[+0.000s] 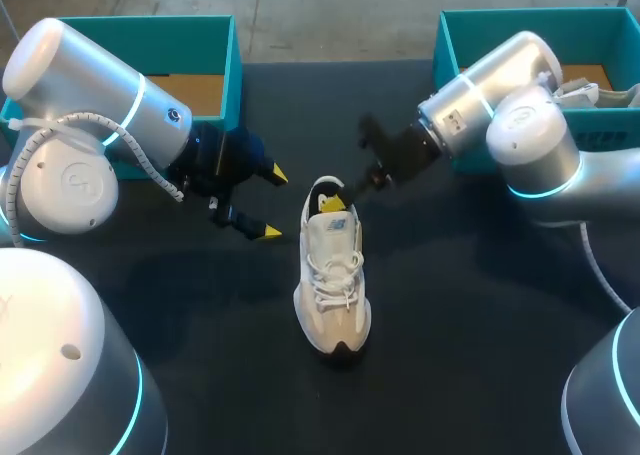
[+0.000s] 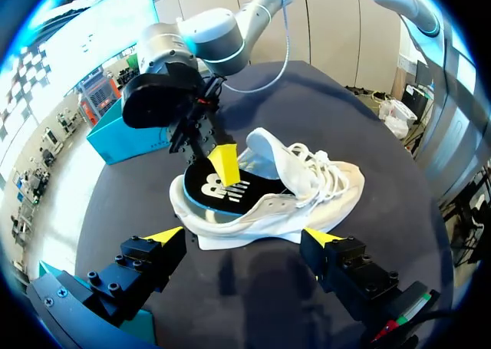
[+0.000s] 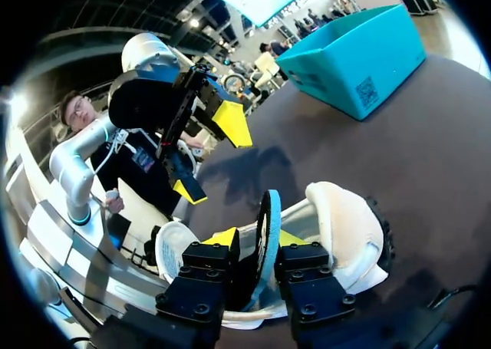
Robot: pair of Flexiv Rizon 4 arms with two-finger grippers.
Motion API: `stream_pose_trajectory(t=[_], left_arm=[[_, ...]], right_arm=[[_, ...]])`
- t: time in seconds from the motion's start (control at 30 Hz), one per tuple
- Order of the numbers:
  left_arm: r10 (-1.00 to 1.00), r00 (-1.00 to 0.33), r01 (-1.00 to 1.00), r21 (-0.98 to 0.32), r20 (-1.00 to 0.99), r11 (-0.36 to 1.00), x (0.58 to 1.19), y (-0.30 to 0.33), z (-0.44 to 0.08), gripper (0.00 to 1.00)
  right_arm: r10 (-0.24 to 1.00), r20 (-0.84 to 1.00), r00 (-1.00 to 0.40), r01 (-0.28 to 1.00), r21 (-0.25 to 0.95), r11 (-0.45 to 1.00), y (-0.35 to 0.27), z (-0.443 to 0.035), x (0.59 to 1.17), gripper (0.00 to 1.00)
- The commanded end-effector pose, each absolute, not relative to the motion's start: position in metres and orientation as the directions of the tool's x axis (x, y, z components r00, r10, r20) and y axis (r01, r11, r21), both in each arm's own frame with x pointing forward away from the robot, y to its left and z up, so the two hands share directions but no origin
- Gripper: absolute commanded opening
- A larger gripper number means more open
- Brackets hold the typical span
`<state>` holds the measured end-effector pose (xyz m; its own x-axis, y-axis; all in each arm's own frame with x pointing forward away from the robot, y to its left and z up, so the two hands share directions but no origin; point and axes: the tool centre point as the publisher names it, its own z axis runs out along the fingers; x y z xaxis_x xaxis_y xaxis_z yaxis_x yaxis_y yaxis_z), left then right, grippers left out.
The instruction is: Take the shoe out of the shoebox, open the shoe tongue, remove and reinsert the insole, then place the shoe into the shoebox
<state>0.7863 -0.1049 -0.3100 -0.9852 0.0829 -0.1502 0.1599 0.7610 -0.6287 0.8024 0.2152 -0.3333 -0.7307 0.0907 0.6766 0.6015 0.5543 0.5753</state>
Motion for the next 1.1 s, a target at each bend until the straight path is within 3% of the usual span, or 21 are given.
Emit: stream_pose_trajectory(t=[0.03, 0.07, 1.1], left_arm=[[0.082, -0.985, 0.159, -0.626, -0.15, 0.763, 0.786, -0.105, -0.31, 1.0], [0.082, -0.985, 0.159, -0.626, -0.15, 0.763, 0.786, -0.105, -0.31, 1.0], [0.082, -0.985, 0.159, -0.626, -0.15, 0.763, 0.786, -0.105, -0.31, 1.0]], right_arm=[[0.09, 0.675, -0.732, 0.596, 0.571, 0.565, 0.215, -0.332, 0.81, 0.08], [0.088, 0.676, -0.732, 0.595, 0.57, 0.567, 0.215, -0.334, 0.812, 0.0], [0.11, 0.739, -0.665, 0.65, 0.5, 0.572, 0.224, -0.35, 0.785, 0.0]])
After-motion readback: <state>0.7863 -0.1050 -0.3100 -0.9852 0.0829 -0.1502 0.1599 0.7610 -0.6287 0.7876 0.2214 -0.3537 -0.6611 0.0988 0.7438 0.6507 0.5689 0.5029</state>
